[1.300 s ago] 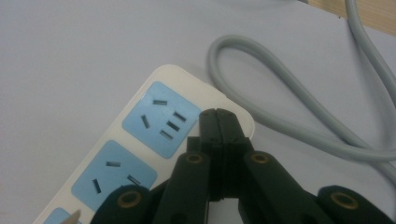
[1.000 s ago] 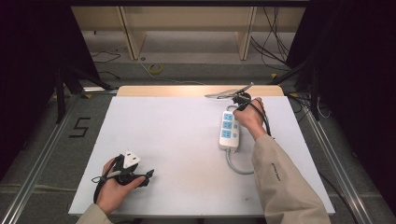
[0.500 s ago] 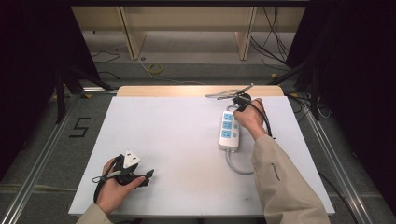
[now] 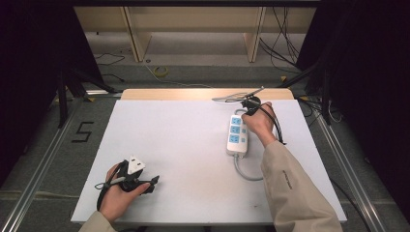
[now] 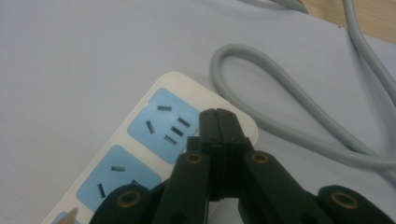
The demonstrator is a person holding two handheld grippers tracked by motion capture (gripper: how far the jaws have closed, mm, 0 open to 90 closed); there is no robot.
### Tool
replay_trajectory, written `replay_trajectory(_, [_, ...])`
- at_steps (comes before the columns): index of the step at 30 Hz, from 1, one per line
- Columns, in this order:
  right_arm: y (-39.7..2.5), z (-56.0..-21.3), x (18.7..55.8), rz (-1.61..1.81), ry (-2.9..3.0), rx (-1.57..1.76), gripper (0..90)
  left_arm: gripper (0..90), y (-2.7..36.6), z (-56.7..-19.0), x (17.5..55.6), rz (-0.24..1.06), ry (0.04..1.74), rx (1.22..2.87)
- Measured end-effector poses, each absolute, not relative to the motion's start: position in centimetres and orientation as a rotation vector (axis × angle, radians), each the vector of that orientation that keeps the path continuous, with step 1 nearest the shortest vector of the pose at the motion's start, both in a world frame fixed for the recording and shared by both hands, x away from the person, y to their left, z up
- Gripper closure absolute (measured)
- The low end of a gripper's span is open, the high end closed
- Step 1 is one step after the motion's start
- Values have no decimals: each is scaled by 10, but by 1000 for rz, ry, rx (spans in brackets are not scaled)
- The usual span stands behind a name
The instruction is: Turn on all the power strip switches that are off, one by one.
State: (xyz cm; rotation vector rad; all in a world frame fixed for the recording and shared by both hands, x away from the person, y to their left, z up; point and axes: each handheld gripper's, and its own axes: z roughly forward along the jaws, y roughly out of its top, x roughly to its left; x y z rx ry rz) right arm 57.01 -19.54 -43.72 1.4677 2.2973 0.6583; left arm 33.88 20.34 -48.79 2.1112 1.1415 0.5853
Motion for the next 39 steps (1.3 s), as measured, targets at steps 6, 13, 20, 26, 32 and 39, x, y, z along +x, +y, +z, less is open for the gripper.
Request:
replay_trajectory(6, [-198,-432,567,660,2296,1458,900,208,204,-488,339,587,1139,2116])
replay_trajectory(13, [-200,-430,562,676,2297,1451,900,208,203,-488,338,587,1140,2113])
replay_trajectory(20, [-201,-429,555,689,2293,1446,900,208,203,-487,338,587,1139,2120])
replay_trajectory(26, [-201,-429,551,697,2301,1436,900,208,203,-488,338,588,1144,2113])
replay_trajectory(32, [-200,-427,545,712,2310,1414,900,209,204,-488,338,590,1147,2112])
replay_trajectory(39, [-202,-424,535,729,2316,1401,900,209,204,-488,338,589,1149,2114])
